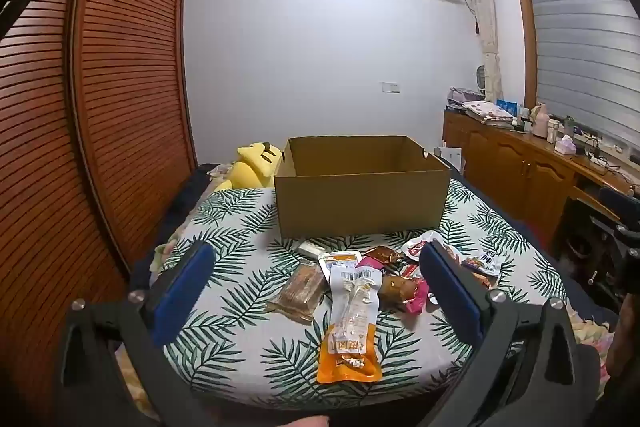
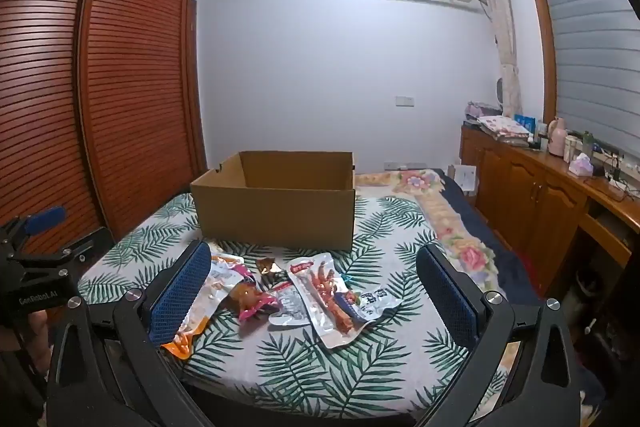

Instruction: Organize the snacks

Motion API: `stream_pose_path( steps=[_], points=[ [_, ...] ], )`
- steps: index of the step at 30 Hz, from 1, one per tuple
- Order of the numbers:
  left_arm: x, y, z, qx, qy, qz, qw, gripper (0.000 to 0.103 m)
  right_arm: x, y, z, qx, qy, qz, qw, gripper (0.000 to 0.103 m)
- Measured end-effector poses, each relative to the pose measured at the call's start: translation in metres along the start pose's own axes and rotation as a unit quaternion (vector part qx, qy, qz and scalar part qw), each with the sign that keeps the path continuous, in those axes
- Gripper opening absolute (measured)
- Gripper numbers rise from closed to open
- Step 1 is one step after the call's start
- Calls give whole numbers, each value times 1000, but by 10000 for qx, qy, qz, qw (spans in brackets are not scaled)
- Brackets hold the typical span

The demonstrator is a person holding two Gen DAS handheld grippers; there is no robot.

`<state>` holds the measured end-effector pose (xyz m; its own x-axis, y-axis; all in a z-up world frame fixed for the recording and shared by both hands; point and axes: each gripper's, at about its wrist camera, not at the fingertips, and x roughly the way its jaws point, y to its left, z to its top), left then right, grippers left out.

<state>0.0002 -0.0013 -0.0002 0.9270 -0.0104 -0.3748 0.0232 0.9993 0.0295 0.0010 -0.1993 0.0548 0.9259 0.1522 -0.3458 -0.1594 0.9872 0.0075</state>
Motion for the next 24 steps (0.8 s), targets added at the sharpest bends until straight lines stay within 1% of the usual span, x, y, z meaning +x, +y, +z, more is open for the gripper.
stream_pose_path(
  steps=[2,3,5,6,8,9,24],
  points=[
    [0,-3,0,30,-6,0,10000,103,-1,0,0,53,-27,-2,10000,103],
    [-1,6,0,-109,-10,6,9999,103,-1,0,0,43,-30,-20,10000,103],
    [-4,6,-3,-72,-70,52,9999,103,-1,-1,0,44,-32,-36,10000,103],
    [-5,9,-2,-137,-78,32,9999,103,-1,-1,0,50,-30,-37,10000,103],
    [-7,13,2,-163,-46,23,9999,103,-1,-2,0,55,-32,-64,10000,103],
    [-8,14,3,-163,-45,27,9999,103,-1,2,1,-17,-37,3,10000,103],
    [-13,10,2,-125,-121,41,9998,103,1,6,-3,5,21,-7,10000,103]
  ],
)
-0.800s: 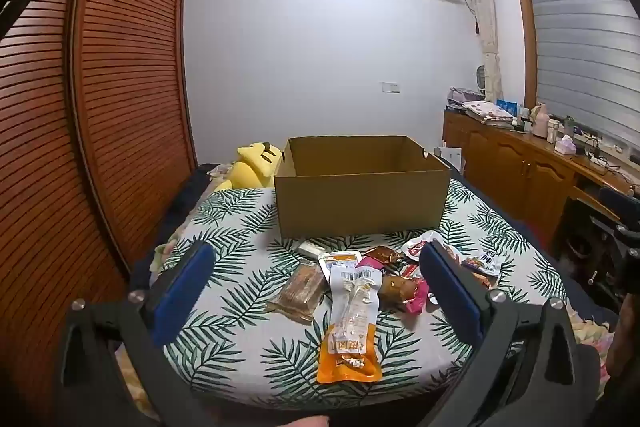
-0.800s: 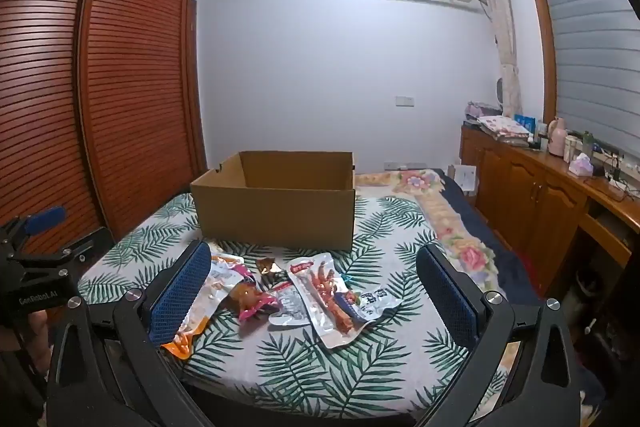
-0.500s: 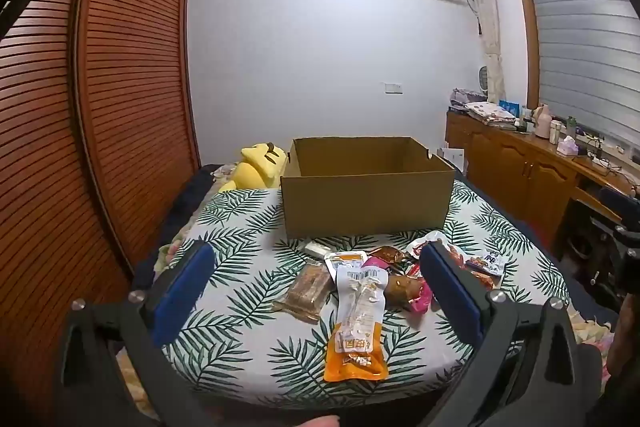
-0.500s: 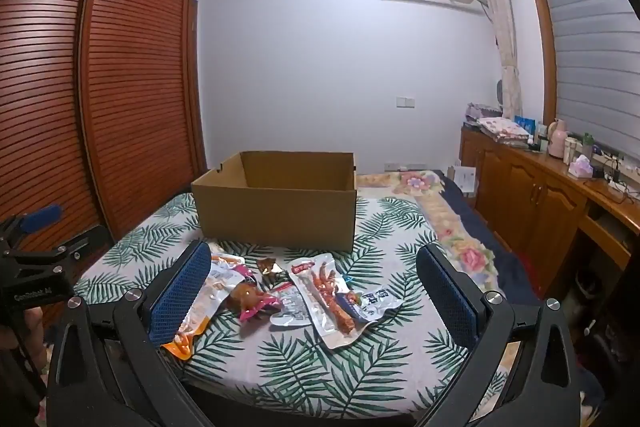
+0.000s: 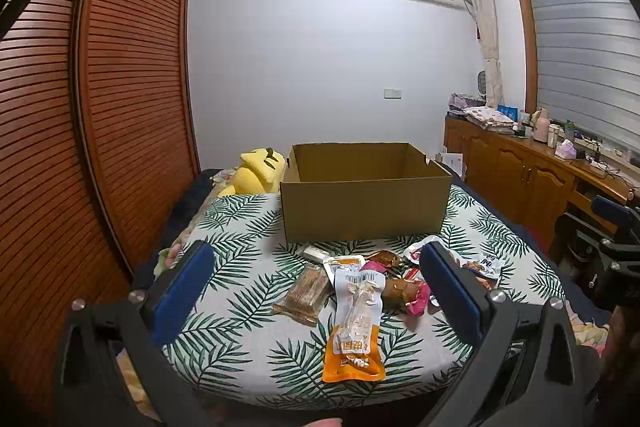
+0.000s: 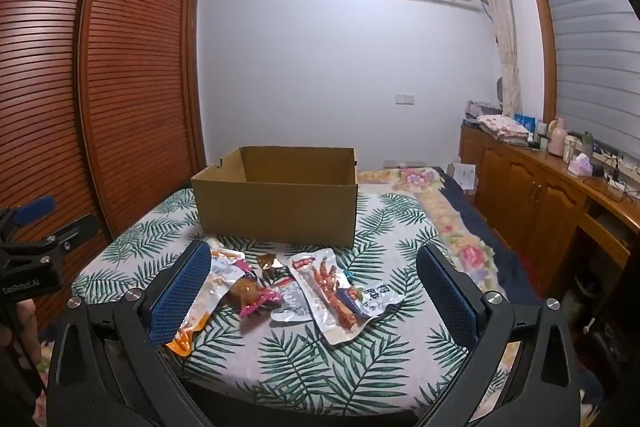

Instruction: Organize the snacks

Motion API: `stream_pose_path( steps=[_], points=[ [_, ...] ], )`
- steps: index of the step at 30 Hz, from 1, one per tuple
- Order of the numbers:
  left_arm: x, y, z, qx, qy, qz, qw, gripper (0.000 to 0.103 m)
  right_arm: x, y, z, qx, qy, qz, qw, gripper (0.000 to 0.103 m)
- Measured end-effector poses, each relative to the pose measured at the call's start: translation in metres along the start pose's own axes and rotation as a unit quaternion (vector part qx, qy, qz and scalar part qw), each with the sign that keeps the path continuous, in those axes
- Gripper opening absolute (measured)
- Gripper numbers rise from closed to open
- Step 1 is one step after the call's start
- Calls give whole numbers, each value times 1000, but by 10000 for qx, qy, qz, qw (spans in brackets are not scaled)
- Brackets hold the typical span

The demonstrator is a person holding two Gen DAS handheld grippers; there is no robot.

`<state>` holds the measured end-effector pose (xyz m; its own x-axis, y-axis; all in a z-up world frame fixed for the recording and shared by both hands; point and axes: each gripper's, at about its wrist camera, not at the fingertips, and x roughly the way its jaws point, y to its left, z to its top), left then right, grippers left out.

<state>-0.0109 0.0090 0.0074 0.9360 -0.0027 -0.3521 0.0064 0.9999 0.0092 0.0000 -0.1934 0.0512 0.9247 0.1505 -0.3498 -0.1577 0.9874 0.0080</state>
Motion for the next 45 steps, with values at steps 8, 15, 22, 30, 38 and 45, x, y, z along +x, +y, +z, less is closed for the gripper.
stream_pose_path(
  steps=[8,15,22,30,38,45],
  points=[
    [-1,-1,1,-22,-13,-19,10000,103,-2,0,1,40,-25,-11,10000,103],
    [-2,-2,1,-22,-26,-21,10000,103,-3,-1,0,39,-35,-19,10000,103],
    [-4,-2,2,-13,-21,-28,10000,103,-3,-1,0,41,-35,-9,10000,103],
    [-6,-3,2,-14,-37,-53,10000,103,-3,-1,0,39,-48,-29,10000,103],
    [-9,-3,5,-3,-90,-81,9999,103,-5,-2,2,35,-72,-4,10000,103],
    [-11,-4,6,11,-98,-91,9999,103,-7,-1,4,38,-84,13,10000,103]
  ],
)
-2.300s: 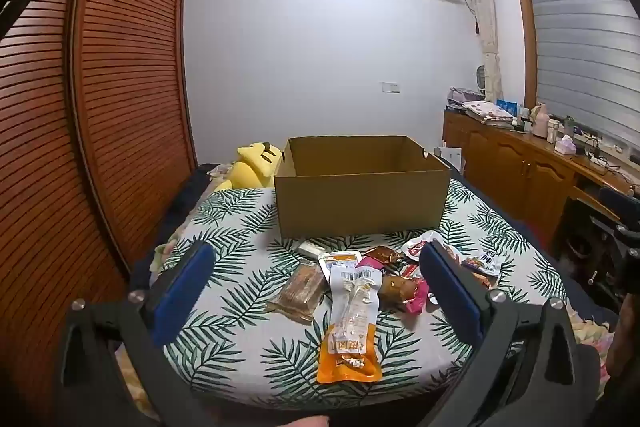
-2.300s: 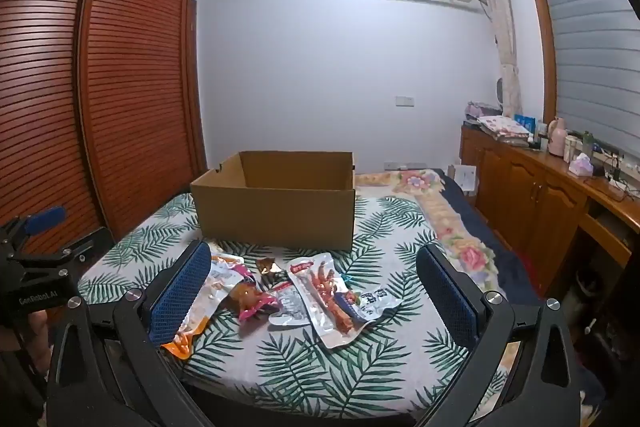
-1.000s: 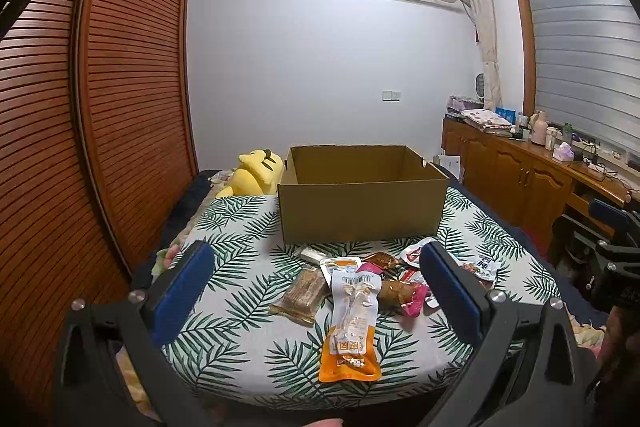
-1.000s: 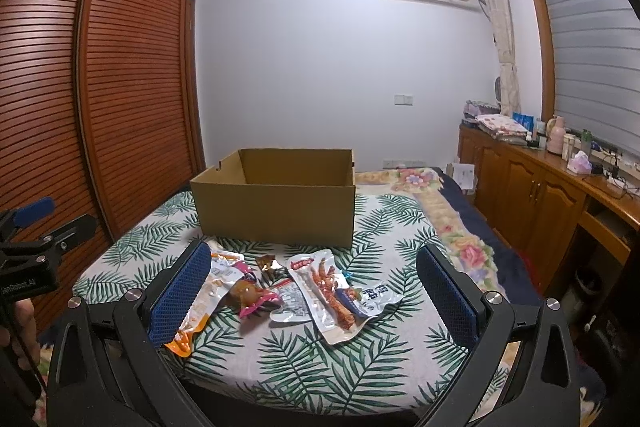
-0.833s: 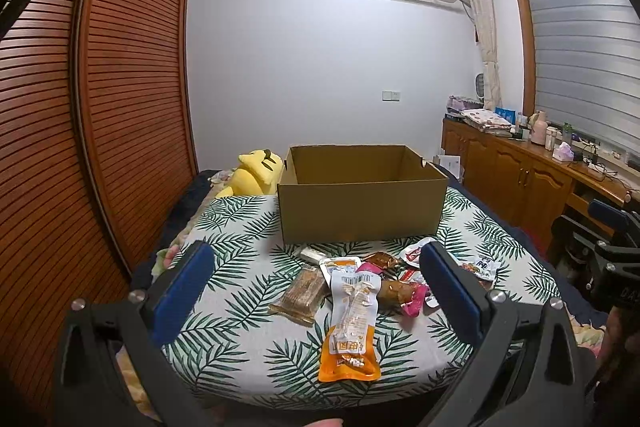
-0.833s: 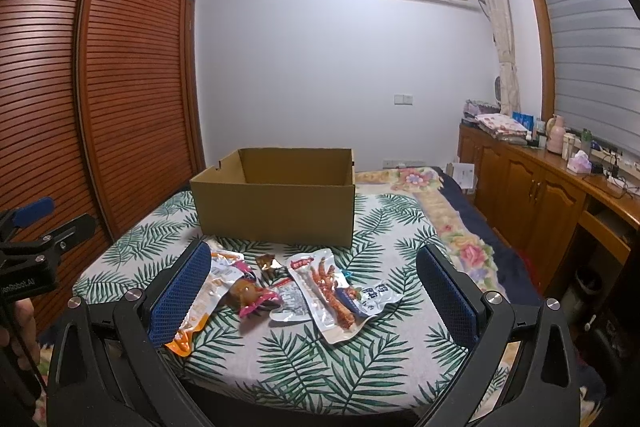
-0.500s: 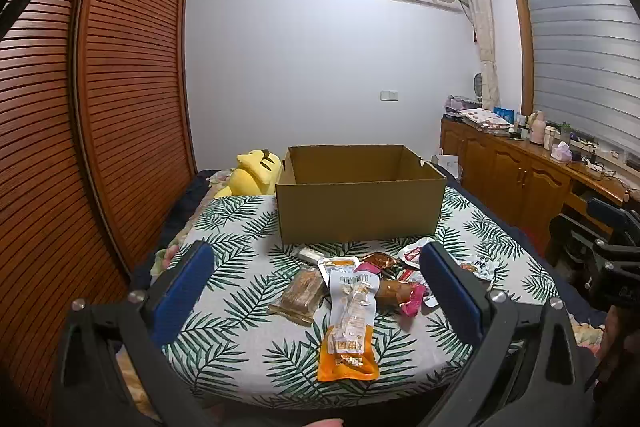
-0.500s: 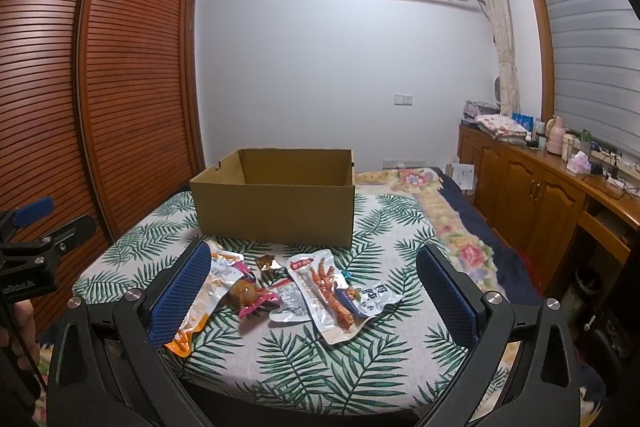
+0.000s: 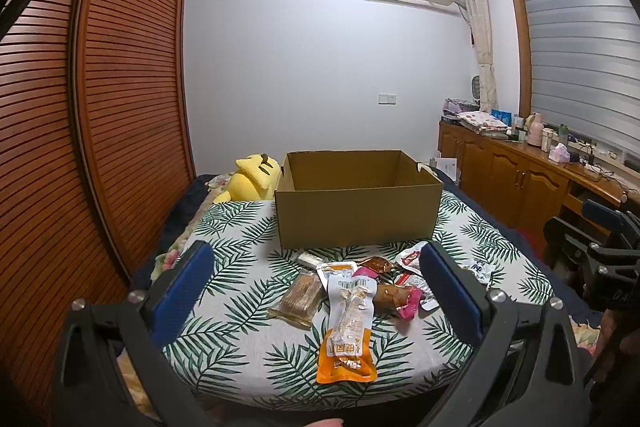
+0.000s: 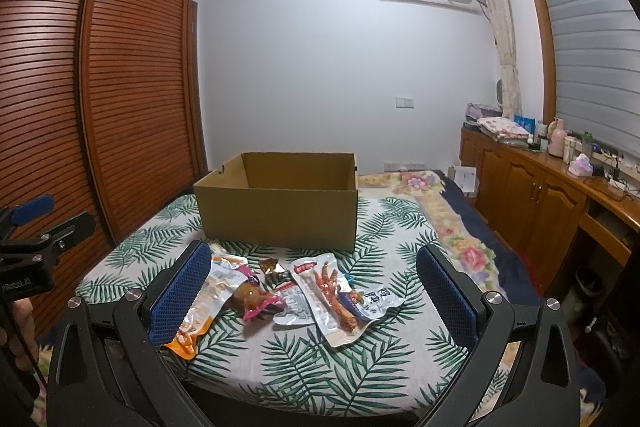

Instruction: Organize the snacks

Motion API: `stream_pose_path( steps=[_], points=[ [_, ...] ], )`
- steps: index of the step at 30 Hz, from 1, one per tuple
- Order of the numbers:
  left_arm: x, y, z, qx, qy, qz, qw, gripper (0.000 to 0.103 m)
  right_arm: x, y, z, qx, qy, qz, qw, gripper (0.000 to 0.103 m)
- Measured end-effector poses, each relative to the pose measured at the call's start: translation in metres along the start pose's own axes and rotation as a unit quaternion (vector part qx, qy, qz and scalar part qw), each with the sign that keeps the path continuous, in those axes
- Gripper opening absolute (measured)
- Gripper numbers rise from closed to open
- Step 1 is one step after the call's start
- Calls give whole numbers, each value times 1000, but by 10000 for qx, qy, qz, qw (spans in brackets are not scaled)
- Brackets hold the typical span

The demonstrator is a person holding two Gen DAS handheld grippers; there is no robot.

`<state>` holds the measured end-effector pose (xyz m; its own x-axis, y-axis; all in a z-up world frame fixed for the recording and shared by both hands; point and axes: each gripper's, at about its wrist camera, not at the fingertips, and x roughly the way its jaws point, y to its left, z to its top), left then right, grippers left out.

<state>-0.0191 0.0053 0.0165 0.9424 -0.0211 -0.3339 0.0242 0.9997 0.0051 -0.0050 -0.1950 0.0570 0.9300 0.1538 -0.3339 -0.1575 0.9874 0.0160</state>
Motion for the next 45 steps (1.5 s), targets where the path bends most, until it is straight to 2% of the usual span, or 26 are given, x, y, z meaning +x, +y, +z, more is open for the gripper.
stream_pose_path(
  steps=[10,24,31,40,45],
  points=[
    [1,-3,-1,6,48,-52,10000,103,0,2,0,9,8,26,10000,103],
    [25,-9,-14,132,426,-206,9988,103,11,-8,-9,38,150,21,9999,103],
    [52,-14,-24,323,646,-348,9968,103,27,-21,-16,-9,309,77,9995,103],
    [111,-12,-43,452,1337,-733,9873,103,57,-43,-26,-144,618,183,9978,103],
    [138,-7,-53,385,1486,-818,9848,103,82,-53,-32,-137,1042,567,9928,103]
  ],
)
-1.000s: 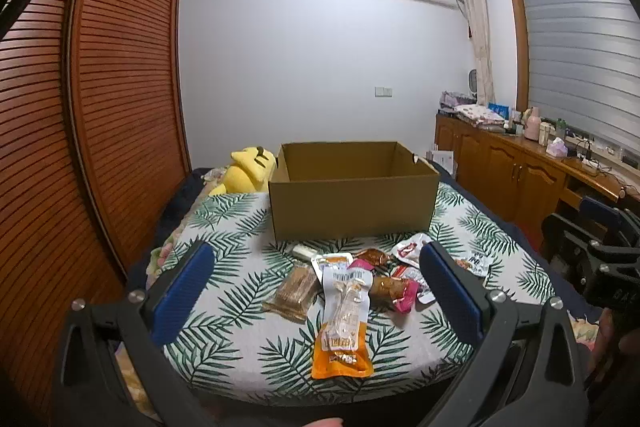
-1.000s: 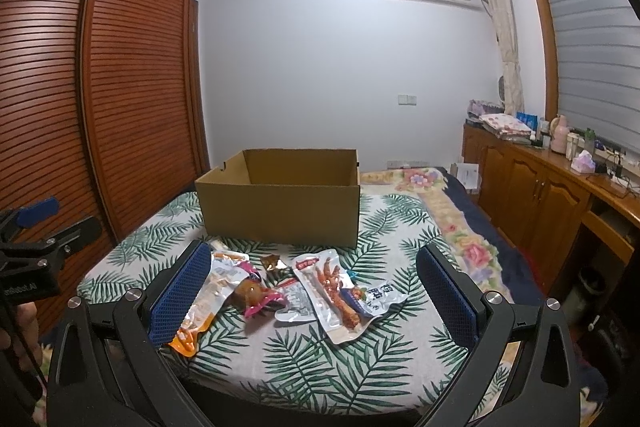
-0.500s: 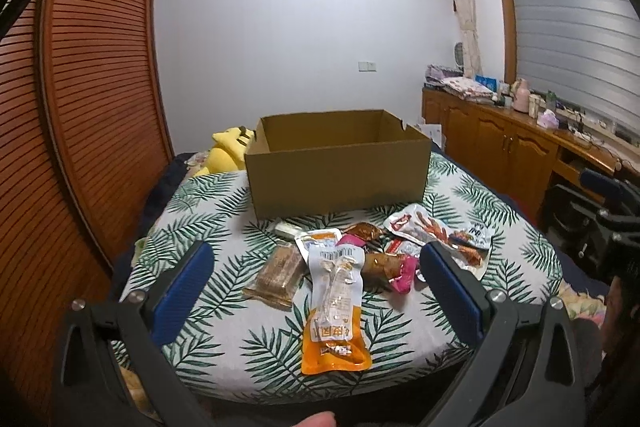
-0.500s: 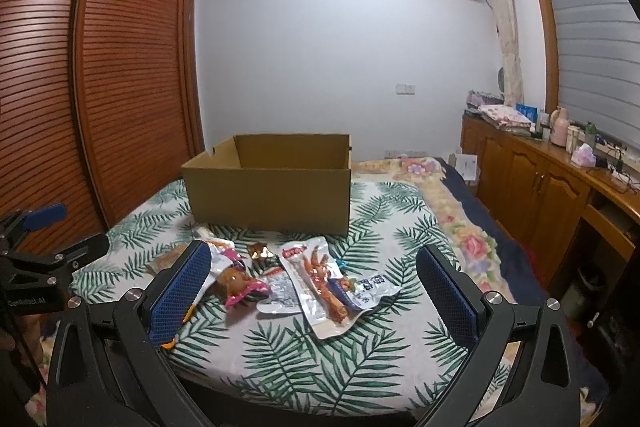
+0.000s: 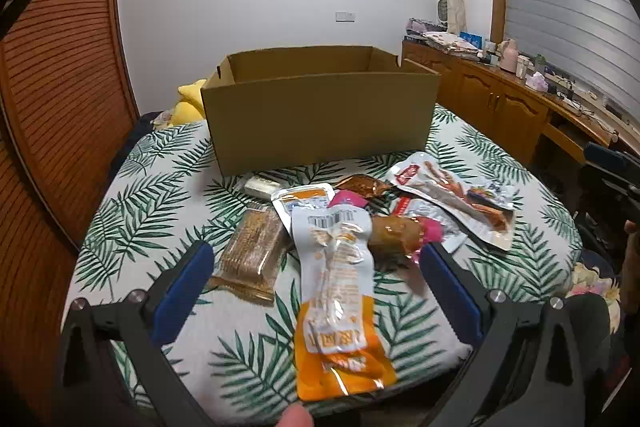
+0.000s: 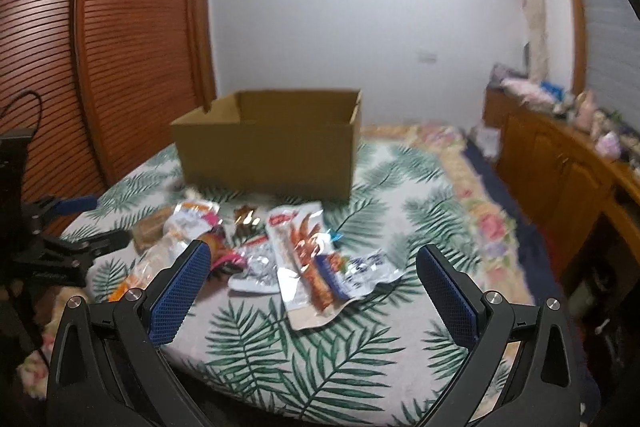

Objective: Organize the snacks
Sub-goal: 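Lower left tool onto orange-white sausage pack while right tool reaches white duck-neck pouch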

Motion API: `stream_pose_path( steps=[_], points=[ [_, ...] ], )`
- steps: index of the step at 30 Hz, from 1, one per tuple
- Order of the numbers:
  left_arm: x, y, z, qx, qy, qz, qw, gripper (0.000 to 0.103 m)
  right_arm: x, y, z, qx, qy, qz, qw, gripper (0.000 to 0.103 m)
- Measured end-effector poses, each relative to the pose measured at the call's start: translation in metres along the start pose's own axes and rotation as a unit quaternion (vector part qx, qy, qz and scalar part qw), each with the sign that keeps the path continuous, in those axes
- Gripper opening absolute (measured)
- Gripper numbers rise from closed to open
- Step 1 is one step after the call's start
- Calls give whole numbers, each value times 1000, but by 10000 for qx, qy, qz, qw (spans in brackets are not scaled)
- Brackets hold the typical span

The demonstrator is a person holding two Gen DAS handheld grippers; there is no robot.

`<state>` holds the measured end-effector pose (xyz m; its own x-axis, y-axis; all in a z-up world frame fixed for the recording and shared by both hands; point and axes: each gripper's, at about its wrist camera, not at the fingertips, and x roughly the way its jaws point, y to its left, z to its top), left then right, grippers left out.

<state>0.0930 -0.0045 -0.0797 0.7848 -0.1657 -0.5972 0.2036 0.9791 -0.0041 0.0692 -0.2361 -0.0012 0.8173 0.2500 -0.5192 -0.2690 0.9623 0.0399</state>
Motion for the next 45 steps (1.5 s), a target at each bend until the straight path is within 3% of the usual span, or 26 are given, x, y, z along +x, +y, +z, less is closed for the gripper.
stream_pose_path(
  steps=[7,11,16,26,28,30,45],
  points=[
    [34,5,-2,39,444,-227,9987,103,37,-10,-5,-414,639,179,9969,90],
    [45,9,-4,-187,605,-621,9961,103,59,-27,-9,-168,959,335,9947,84],
    [61,11,-11,-383,890,-842,9917,95,78,-47,-15,348,1277,526,9898,83],
    [74,-1,-19,-135,1122,-754,9907,91,98,-43,-23,464,1563,549,9851,79],
    [76,0,-19,-154,1158,-748,9903,84,102,-42,-25,475,1624,553,9840,79],
    [76,3,-20,-223,1142,-715,9906,57,106,-44,-26,521,1671,577,9829,79],
    [80,5,-21,-164,1093,-701,9914,53,141,-71,-13,1107,1896,713,9730,78]
  ],
)
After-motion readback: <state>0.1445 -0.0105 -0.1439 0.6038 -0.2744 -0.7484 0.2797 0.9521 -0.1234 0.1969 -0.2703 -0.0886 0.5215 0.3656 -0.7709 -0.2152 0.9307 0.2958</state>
